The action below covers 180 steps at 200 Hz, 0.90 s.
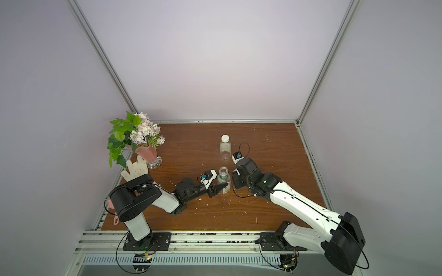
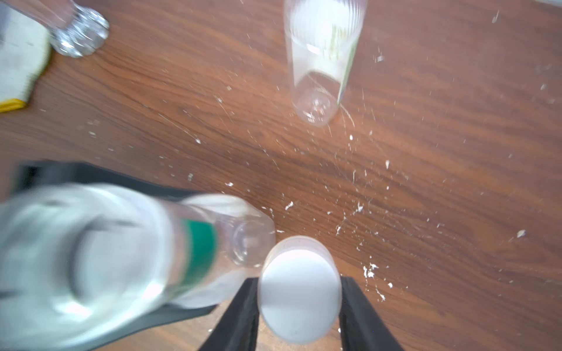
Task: Screw on the bottle caps
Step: Screw the bottle cap onto the plastic bottle.
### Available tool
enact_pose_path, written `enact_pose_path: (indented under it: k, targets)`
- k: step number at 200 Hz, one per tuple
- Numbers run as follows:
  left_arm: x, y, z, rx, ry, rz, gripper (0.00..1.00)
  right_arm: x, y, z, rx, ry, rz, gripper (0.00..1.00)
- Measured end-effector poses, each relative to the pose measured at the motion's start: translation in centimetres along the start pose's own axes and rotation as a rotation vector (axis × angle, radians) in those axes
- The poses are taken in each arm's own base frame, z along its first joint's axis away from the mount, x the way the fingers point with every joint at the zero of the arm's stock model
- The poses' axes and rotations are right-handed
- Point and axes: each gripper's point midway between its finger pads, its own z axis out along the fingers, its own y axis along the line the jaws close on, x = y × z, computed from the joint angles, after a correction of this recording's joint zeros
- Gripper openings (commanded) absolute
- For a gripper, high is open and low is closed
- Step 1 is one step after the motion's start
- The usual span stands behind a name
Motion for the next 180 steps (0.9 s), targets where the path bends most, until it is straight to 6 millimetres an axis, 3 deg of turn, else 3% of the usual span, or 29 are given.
enact_pose_path:
  k: [36,86,125,180]
  targets:
    - [0.0,-0.5,0.6,0.016,0.000,0.003,0.54,-2.6,0.9,-2.9,-0.053,-0.026,-0.025,0.42]
    - [0.0,-0.7,0.8,0.027,-0.001,0.004,0.54,-4.2,2.4,-5.1,-0.142,-0.019,-0.057,0.42]
    - [0.0,-1.2,0.9,0.047,-0.001,0.004,0.54,-3.8,3.7,-4.6,-0.195,0.046,-0.082,0.43]
    - [0.0,-2.2,1.3,0.085,0.006,0.006,0.54,-2.2,4.0,-3.5,-0.197,0.148,-0.103,0.43]
